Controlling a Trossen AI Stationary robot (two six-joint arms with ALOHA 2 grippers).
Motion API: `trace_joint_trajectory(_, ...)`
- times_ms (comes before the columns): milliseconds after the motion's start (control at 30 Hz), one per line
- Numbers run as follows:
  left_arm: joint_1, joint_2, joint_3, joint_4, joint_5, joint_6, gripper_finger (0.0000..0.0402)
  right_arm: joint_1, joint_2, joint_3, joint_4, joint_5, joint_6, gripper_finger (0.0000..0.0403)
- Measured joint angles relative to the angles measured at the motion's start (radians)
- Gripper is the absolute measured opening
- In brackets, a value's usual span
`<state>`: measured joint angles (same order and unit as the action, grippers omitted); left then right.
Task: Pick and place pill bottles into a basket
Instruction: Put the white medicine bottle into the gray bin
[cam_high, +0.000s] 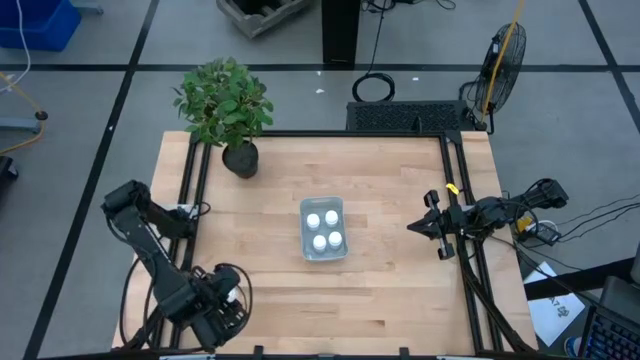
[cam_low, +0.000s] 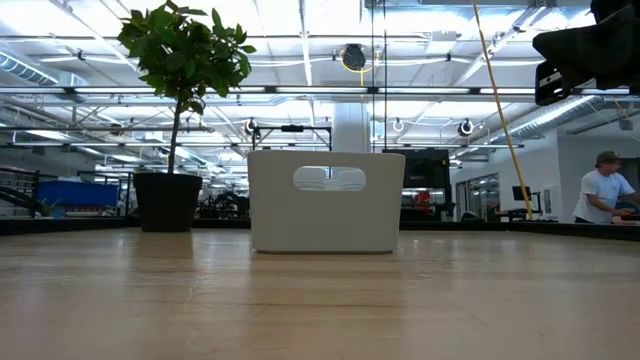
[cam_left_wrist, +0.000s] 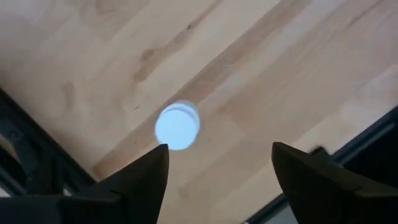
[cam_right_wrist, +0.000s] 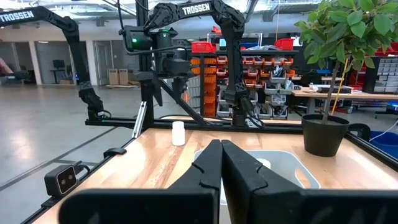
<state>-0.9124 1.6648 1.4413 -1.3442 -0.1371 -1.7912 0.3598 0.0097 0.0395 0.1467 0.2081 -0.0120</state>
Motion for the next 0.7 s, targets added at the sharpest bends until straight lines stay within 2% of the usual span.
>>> trace_joint_trajectory(233, -0.022, -0.058, -0.106, 0.018, 0.027, -0.042, 0.0292, 0.000, 0.000, 0.000, 0.000, 0.000, 0.000, 0.0000)
trace_joint_trajectory(533, -0.020, -0.170, -0.321, 0.180, 0.050, -0.094, 0.0292, 0.000, 0.000, 0.000, 0.000, 0.000, 0.000, 0.0000)
trace_joint_trajectory(700, -0.020, -0.191, -0.399, 0.258, 0.046, -0.100, 0.0292, 0.000, 0.000, 0.000, 0.000, 0.000, 0.000, 0.0000)
